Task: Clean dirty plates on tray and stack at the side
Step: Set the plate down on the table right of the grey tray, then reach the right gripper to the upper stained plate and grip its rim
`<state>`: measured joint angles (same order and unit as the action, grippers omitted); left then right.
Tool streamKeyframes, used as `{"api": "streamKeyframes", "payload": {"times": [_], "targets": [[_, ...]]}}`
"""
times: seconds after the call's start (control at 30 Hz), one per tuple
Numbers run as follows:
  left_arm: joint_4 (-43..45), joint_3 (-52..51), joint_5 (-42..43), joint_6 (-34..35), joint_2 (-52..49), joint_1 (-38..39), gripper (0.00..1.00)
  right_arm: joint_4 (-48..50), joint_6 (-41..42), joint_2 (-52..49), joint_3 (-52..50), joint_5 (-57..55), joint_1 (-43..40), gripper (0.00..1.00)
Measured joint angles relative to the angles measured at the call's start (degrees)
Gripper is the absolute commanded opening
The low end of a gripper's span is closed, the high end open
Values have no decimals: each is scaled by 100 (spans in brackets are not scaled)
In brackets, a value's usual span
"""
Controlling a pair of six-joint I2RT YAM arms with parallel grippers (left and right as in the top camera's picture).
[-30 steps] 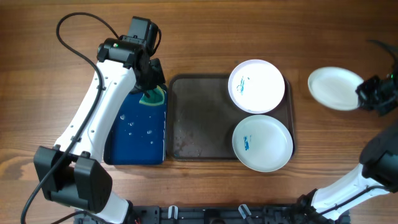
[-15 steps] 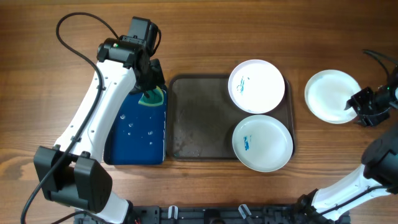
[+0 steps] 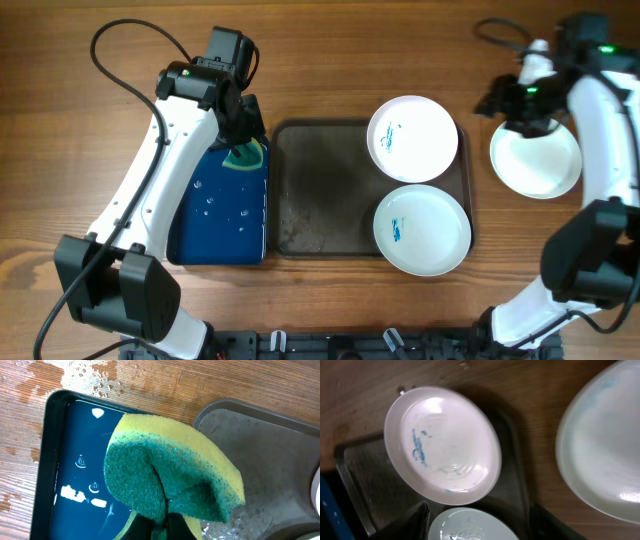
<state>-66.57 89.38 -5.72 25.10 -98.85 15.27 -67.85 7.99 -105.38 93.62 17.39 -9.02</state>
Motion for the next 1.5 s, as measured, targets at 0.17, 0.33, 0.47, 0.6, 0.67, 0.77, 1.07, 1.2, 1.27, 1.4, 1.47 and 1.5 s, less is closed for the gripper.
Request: {"api": "streamKeyframes", "payload": {"times": [0.17,0.33,0.47,0.6,0.67,0.77,1.07,1.2,1.27,1.4,1.47,1.5], "targets": [[-33,0,0,0,0,0,4,404,-9,-407,-369,61,522,62],[-46,0,0,0,0,0,4,514,57,-1008,-435,57,557,63],[-46,0,0,0,2,0,4,688,162,-1250,-437,20,555,63],[-46,0,0,0,2,0,4,881,247,-1281,-435,-7,555,64],[-46,0,0,0,0,0,4,944,289,-1281,-437,-37,555,65],[-46,0,0,0,0,0,4,968,374,-1294,-437,-177,555,65],[-61,0,0,0,0,0,4,986,529,-1716,-479,-385,557,22],[-129,0,0,-2,2,0,4,1014,549,-1718,-479,-393,555,5],[-153,0,0,-2,0,0,4,1010,501,-1718,-479,-348,562,4],[-153,0,-2,-2,0,0,4,1036,474,-1716,-479,-236,634,5],[-153,0,-24,-2,2,0,4,1029,472,-1716,-481,-201,710,5],[-151,0,-46,-2,0,0,4,1027,457,-1716,-481,-197,761,5]]}}
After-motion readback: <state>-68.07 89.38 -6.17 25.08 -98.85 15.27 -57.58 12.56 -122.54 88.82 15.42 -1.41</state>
